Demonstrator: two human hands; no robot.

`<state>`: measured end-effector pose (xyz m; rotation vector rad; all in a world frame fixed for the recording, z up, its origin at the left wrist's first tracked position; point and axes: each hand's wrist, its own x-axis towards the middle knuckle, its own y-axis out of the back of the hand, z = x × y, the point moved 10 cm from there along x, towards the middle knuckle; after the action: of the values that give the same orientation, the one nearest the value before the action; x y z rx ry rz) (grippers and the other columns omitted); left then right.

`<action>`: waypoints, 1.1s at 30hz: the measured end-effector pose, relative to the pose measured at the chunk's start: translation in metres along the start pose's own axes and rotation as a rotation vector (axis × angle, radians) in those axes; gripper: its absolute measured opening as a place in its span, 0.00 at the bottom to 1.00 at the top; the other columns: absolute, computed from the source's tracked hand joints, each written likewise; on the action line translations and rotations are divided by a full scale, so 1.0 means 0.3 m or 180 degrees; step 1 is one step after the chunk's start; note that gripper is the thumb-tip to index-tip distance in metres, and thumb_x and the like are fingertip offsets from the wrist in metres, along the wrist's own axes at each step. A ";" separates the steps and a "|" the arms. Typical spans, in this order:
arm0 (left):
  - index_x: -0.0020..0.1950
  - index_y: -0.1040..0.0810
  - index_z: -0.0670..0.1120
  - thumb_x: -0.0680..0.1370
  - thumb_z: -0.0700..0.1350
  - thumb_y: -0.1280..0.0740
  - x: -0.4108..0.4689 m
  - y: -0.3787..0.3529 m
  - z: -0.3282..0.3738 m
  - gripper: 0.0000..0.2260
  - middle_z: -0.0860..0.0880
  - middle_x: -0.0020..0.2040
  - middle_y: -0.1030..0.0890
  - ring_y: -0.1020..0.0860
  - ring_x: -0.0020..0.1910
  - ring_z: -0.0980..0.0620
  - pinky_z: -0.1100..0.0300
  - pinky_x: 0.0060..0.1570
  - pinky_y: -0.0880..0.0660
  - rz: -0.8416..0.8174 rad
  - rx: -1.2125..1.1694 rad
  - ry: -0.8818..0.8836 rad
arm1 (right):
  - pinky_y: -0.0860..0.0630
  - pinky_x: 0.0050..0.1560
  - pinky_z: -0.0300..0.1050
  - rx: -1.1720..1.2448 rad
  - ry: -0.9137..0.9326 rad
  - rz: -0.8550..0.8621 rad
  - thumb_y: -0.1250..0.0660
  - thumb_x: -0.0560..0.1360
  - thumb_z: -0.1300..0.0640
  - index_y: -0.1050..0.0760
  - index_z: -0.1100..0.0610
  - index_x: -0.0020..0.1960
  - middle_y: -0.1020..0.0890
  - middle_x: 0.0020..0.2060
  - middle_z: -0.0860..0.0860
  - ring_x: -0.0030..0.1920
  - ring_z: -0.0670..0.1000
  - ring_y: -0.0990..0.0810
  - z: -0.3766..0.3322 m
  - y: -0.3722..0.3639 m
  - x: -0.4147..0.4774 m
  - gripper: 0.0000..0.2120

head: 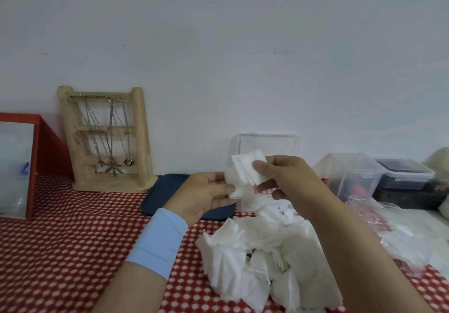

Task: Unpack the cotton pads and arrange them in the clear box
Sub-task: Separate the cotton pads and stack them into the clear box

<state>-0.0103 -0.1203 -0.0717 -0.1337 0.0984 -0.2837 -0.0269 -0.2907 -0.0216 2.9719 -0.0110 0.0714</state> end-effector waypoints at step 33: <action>0.61 0.18 0.38 0.82 0.37 0.35 -0.009 -0.039 0.016 0.10 0.41 0.55 0.14 0.14 0.55 0.46 0.59 0.49 0.17 -0.0069 -0.0109 -0.0042 | 0.28 0.32 0.41 -0.0820 0.0239 0.0568 0.23 0.72 0.53 0.18 0.57 0.38 0.18 0.30 0.47 0.29 0.45 0.24 -0.001 -0.007 0.001 0.09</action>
<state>-0.0154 -0.1302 -0.0650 -0.1709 0.0888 -0.3029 -0.0267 -0.2885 -0.0216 2.7017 -0.2561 0.1887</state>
